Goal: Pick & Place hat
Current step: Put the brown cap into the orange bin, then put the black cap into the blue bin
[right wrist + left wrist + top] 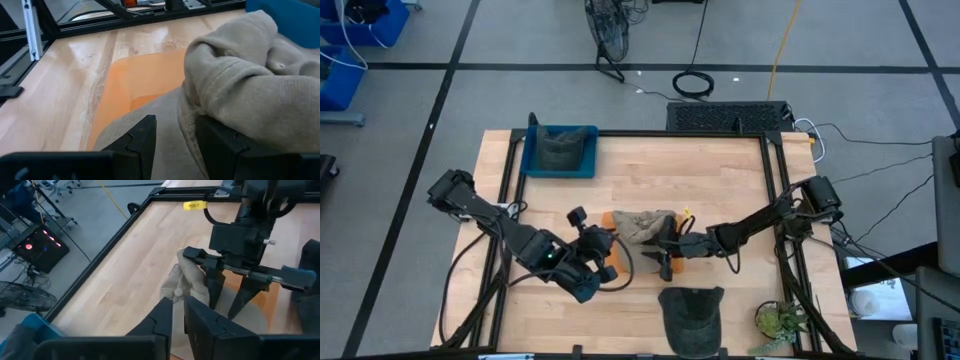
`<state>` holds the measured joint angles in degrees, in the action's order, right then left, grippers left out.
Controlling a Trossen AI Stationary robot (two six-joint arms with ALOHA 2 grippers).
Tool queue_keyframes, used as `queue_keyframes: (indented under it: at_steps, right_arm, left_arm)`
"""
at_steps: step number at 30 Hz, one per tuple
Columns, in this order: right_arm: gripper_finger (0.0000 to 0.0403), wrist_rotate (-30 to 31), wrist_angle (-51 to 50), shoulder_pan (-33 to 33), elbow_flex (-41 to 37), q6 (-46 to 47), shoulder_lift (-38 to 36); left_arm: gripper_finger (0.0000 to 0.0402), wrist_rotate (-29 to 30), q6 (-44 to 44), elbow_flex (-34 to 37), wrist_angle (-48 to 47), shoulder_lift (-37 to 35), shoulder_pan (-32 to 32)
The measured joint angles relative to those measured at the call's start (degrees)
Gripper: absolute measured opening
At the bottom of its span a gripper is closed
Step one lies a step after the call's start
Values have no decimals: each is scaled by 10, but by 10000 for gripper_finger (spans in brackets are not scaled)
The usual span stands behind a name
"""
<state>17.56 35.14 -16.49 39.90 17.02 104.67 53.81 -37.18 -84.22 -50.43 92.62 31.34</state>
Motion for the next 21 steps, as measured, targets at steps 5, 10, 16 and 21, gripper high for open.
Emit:
queue_keyframes:
  at_steps: [5,10,16,21]
  right_arm:
    - [128,-14,47,-8,-1,-26,-15]
    - [128,-23,41,-31,-3,-46,-69]
    - [128,-23,7,-65,-3,-73,-128]
    - [128,-15,-25,-77,-3,-92,-164]
  left_arm:
    - [62,-60,4,13,14,0,-11]
    - [63,-76,-4,37,14,0,-20]
    - [63,-75,-11,51,23,0,-33]
    - [63,-78,24,61,76,0,-36]
